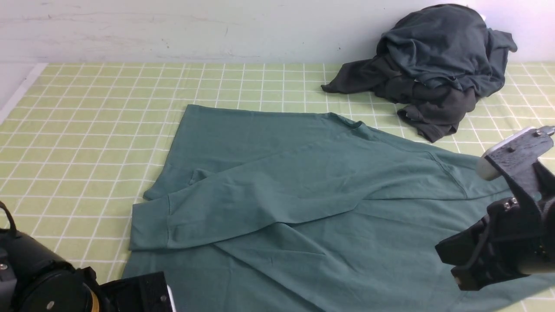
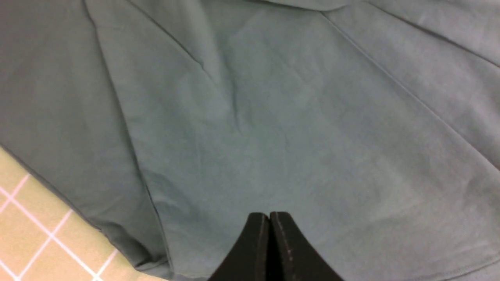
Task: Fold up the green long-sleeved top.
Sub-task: Use both arms simultaneously to clamp the lower edge of the clothing fabric
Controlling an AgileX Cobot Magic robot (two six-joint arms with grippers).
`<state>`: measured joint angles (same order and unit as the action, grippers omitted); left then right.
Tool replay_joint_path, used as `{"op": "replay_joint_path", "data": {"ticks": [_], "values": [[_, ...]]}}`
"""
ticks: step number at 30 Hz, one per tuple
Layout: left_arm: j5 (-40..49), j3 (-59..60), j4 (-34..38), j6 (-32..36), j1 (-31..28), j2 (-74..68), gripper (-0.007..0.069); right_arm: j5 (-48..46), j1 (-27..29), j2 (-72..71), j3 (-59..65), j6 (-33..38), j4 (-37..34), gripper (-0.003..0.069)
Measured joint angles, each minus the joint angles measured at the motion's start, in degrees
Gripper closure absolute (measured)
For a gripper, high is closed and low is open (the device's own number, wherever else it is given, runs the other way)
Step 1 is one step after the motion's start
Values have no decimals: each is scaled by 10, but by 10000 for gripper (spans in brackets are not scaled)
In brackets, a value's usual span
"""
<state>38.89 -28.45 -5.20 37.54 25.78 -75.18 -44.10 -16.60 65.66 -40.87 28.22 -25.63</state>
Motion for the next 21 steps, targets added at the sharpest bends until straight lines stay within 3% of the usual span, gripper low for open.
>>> {"op": "replay_joint_path", "data": {"ticks": [6, 12, 16, 21], "values": [[-61, 10, -58, -35, 0, -18, 328, -7, 0, 0, 0, 15, -15, 673], [-58, 10, -35, -47, 0, -30, 451, -9, 0, 0, 0, 19, -18, 673], [-53, 10, -1, -48, 0, -24, 456, -10, 0, 0, 0, 26, -18, 673], [-31, 10, -2, -46, 0, -16, 361, -14, 0, 0, 0, 29, -22, 673]]}}
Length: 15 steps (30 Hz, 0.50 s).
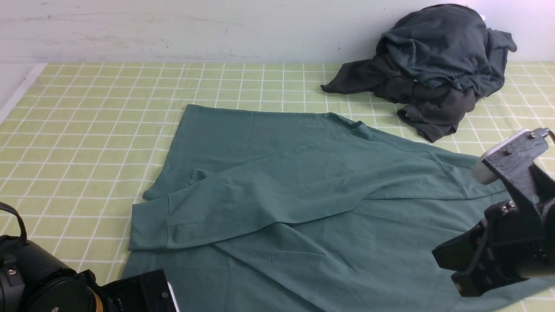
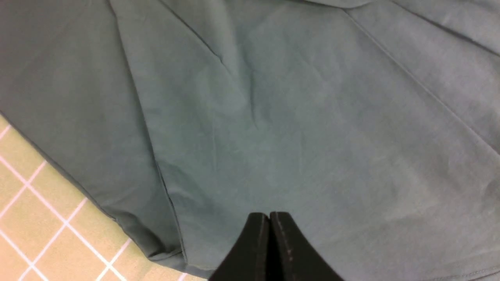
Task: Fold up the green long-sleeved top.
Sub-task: Use both arms simultaneously to clamp the lower edge of the clothing fabric
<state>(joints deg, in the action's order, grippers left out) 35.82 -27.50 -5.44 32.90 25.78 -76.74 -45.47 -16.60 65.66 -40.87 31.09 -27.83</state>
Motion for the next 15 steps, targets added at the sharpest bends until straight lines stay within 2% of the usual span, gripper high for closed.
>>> {"op": "replay_joint_path", "data": {"ticks": [2, 7, 13, 15], "values": [[0, 0, -23, 0, 0, -6, 321, 0, 0, 0, 0, 1, -7, 673], [-10, -1, -45, 0, 0, -30, 315, -1, 0, 0, 0, 2, -13, 673], [5, -15, -44, 3, 3, -55, 391, -2, 0, 0, 0, 2, -17, 673], [12, -20, -38, 2, 4, -52, 454, -2, 0, 0, 0, 2, -17, 673]]}}
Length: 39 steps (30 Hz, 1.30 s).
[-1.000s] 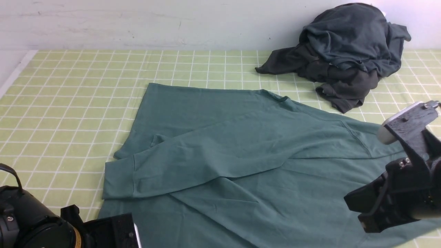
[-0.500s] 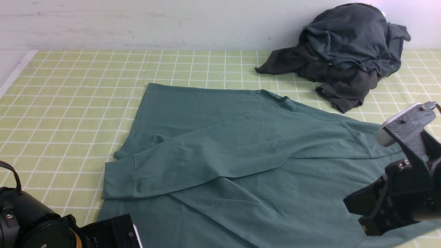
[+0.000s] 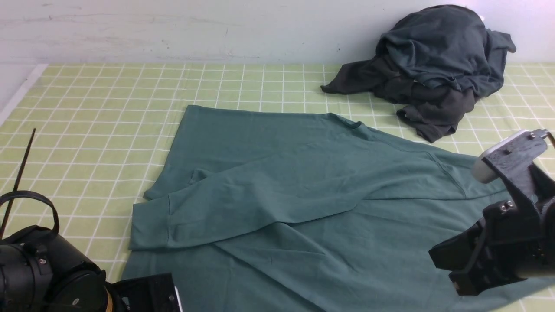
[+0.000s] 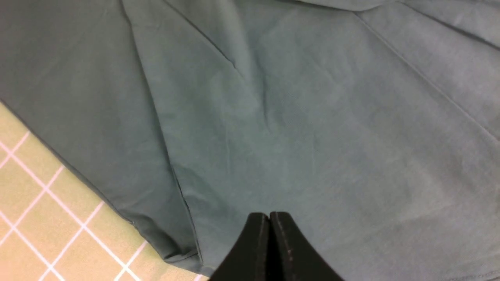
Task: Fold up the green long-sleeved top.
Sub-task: Use both arms simultaneously to clamp the lower edge of the clothing fabric
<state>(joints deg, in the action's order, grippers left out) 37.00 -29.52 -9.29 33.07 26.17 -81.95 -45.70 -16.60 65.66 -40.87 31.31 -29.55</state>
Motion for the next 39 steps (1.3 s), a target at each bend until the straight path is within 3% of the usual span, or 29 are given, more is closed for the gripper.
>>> {"op": "replay_joint_path", "data": {"ticks": [4, 10, 14, 19, 22, 25, 31, 35, 39], "values": [[8, -15, -4, -1, 0, 35, 586, 0, 0, 0, 0, 1, 0, 673], [14, -20, -5, -23, 0, 96, 624, 1, 0, 0, 0, 2, 0, 673], [20, -20, -6, -108, 0, 114, 625, 1, 0, -2, 0, 52, -3, 673], [23, -26, -15, -300, 0, 117, 625, 17, 0, -11, 0, 182, -3, 673], [20, -26, -18, -350, 0, 118, 625, 29, 0, -11, 0, 220, 19, 664], [20, -26, -17, -364, 0, 121, 625, 20, 0, -10, 0, 249, 103, 603], [39, -36, -4, -368, 0, 129, 625, -16, 0, 31, 0, 255, 290, 387], [42, -36, 10, -368, 0, 129, 625, -21, 0, 85, 16, 256, 377, 349], [42, -36, 23, -364, 0, 129, 625, -8, 0, 139, 37, 256, 419, 347]]}}
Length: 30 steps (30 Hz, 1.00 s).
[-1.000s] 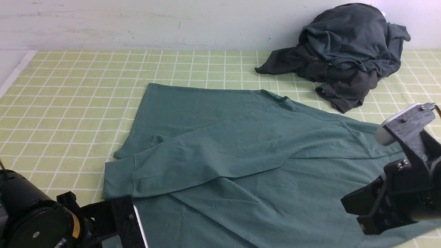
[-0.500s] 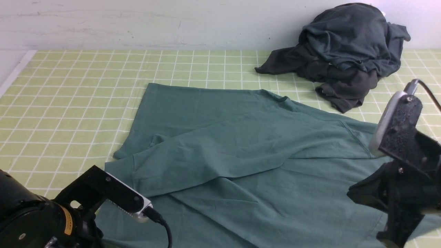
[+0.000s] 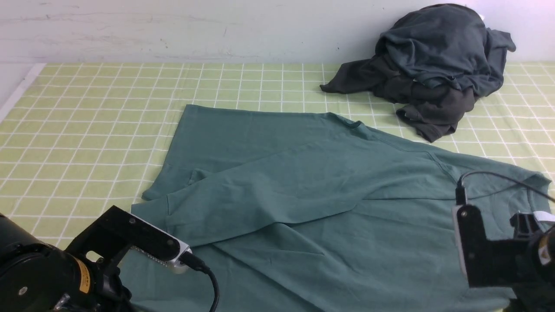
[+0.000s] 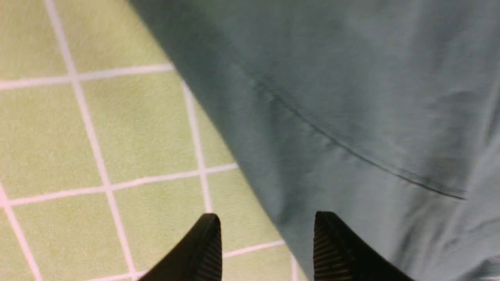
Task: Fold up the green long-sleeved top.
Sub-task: Use both arms simultaneously to clamp the lower edge of the clothing fabric
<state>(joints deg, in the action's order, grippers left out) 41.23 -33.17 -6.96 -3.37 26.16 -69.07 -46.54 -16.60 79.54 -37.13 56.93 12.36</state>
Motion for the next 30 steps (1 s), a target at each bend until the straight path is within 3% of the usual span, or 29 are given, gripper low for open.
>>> {"op": "replay_joint_path", "data": {"ticks": [5, 10, 15, 22, 30], "values": [[-3, 0, 12, 7, 0, 0, 625, 63, 0, 51, 7, 1, 35, 347], [-3, 0, 14, 7, 0, 0, 625, 68, 0, 90, 5, 1, 58, 375], [-2, 0, 14, 7, 0, 0, 625, 59, 0, 100, 2, 1, 59, 449], [37, -15, 14, 7, 0, 0, 625, 56, -1, 63, 7, -55, 69, 642], [53, -77, 14, 6, 0, 5, 625, 45, -1, -39, 7, -138, 88, 664]]}}
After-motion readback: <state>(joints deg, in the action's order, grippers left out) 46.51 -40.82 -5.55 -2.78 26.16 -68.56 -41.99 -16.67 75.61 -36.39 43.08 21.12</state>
